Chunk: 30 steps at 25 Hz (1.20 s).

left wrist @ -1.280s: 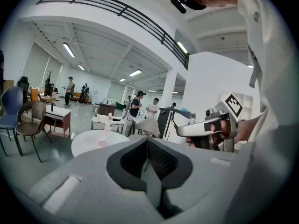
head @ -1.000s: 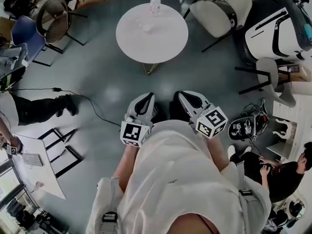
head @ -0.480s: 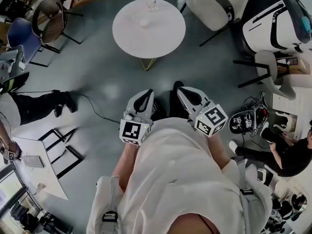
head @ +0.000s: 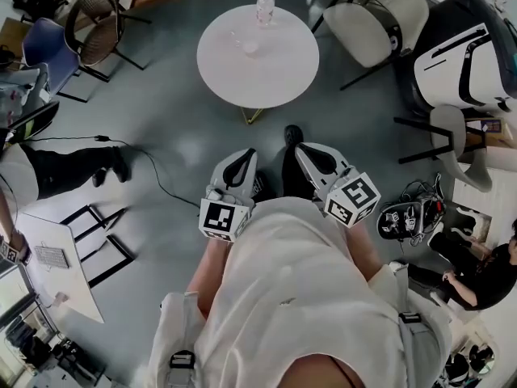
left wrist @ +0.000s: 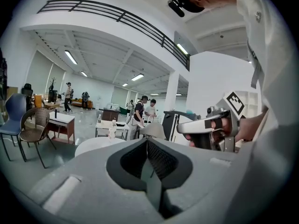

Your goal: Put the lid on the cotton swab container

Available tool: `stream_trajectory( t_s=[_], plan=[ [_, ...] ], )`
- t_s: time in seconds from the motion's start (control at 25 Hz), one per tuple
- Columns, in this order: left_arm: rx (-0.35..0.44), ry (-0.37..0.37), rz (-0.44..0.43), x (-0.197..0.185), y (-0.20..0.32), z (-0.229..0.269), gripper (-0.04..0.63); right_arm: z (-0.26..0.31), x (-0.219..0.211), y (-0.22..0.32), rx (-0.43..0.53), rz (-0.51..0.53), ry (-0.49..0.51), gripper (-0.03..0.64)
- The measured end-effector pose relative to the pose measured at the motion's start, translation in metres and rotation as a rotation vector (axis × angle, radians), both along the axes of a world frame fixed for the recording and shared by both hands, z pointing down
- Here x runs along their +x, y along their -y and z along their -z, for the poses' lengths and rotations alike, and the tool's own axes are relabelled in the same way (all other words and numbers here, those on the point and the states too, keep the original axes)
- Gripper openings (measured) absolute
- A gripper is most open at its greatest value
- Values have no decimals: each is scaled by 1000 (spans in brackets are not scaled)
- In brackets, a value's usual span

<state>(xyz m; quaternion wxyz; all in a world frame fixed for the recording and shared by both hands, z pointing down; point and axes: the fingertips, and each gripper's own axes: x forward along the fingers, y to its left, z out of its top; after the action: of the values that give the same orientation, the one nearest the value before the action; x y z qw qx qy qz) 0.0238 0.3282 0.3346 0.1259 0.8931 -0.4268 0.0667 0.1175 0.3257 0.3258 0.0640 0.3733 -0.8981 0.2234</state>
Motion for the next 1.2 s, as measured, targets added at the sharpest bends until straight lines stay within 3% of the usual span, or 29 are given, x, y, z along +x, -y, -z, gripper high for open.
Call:
stream_trajectory(
  t_s=[0.68, 1.2],
  plan=[
    [-9, 9, 100, 48, 134, 9, 12, 11, 39, 152, 10, 111, 0, 5],
    [-10, 22, 223, 114, 203, 11, 11, 9, 94, 239, 16, 233, 26, 5]
  ],
)
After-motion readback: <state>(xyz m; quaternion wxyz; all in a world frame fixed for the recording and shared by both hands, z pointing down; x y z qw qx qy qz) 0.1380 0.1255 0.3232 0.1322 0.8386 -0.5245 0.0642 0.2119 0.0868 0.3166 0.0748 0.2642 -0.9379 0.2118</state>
